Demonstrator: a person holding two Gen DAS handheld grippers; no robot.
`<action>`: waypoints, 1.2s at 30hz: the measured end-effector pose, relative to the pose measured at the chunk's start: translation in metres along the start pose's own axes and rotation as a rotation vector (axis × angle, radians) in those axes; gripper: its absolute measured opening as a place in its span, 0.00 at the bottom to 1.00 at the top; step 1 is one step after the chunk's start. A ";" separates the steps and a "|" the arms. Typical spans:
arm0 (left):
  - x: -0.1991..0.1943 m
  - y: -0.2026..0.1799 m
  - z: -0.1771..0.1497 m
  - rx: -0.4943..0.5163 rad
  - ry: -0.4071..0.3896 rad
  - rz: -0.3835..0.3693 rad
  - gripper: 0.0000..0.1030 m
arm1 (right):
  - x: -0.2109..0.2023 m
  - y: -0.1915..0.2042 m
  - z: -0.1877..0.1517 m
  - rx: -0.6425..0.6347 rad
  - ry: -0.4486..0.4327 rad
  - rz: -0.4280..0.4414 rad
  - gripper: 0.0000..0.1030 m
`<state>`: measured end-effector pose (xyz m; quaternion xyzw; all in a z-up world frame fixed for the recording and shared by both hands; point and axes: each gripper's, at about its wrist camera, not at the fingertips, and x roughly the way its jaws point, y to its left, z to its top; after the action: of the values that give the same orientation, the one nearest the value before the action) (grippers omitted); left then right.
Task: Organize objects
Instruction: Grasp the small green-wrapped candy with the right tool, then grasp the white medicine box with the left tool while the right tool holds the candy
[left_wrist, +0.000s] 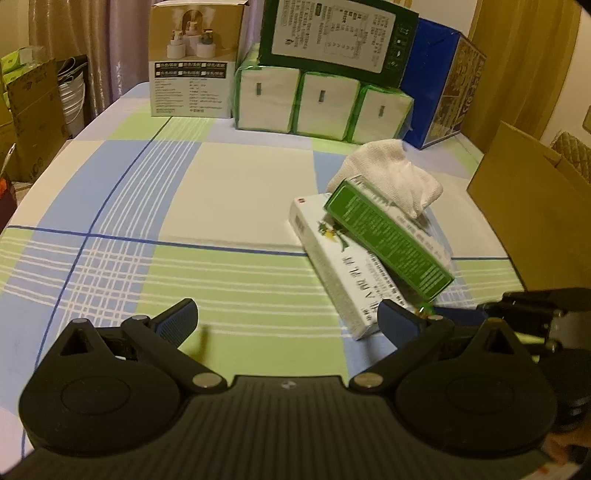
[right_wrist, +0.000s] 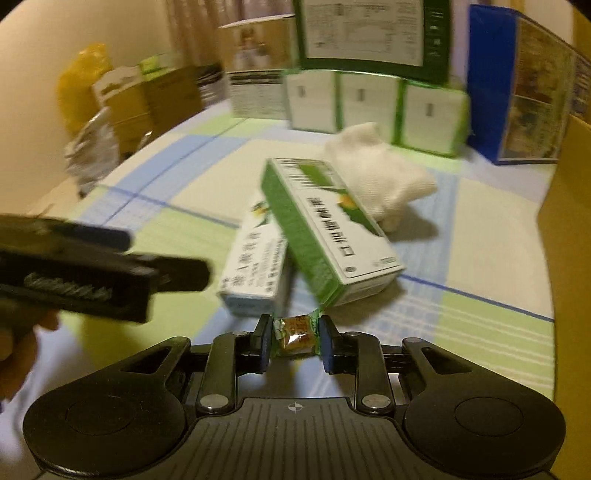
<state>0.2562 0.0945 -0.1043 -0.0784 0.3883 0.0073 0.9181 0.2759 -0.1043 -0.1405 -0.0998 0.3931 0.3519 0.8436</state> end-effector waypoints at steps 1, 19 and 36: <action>0.001 -0.002 0.000 0.004 -0.004 -0.009 0.99 | -0.001 -0.001 0.000 0.003 0.002 -0.010 0.23; 0.029 -0.046 0.003 0.123 0.050 0.006 0.36 | -0.026 -0.027 -0.016 0.161 0.014 -0.184 0.23; -0.031 -0.034 -0.044 0.145 0.069 0.039 0.51 | -0.057 0.010 -0.060 0.151 -0.028 -0.204 0.33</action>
<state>0.2060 0.0558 -0.1072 -0.0043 0.4209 -0.0057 0.9071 0.2081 -0.1533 -0.1378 -0.0706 0.3942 0.2352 0.8856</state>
